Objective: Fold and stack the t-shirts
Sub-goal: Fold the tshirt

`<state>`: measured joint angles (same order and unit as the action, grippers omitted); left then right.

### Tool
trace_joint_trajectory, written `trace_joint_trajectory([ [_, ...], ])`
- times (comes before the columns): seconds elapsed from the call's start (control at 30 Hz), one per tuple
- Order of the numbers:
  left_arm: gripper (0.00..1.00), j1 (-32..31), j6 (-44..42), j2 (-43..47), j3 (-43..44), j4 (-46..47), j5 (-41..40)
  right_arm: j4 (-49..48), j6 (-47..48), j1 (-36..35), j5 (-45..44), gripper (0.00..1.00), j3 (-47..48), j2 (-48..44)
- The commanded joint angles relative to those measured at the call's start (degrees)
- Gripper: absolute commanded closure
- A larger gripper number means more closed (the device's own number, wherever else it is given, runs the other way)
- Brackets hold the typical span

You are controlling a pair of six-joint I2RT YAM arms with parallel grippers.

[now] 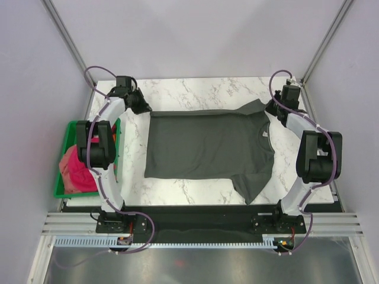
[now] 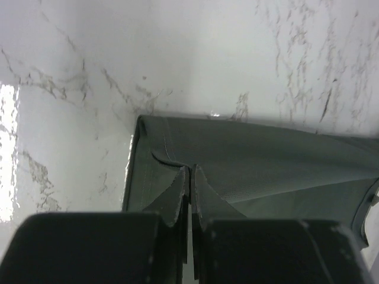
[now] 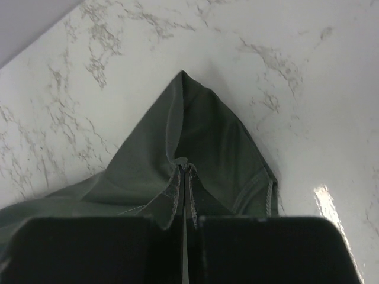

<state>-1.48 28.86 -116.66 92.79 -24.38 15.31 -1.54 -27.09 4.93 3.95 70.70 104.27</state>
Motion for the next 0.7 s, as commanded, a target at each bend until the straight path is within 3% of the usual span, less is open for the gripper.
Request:
trace_joint_trajectory([
  [0.0,0.98,0.1,-2.8,3.2,-4.0,-1.7,-0.3,-0.7,1.0,1.0,-1.0,1.00,-5.9,-5.2],
  [0.27,0.98,-0.8,-5.3,4.5,-8.7,-1.8,-3.5,-3.8,-0.6,1.0,-0.4,1.00,-16.3,-10.0],
  [0.67,0.98,-2.8,-6.7,6.2,-10.9,-2.3,-7.6,-4.0,-2.8,1.0,-1.7,1.00,-24.0,-17.6],
])
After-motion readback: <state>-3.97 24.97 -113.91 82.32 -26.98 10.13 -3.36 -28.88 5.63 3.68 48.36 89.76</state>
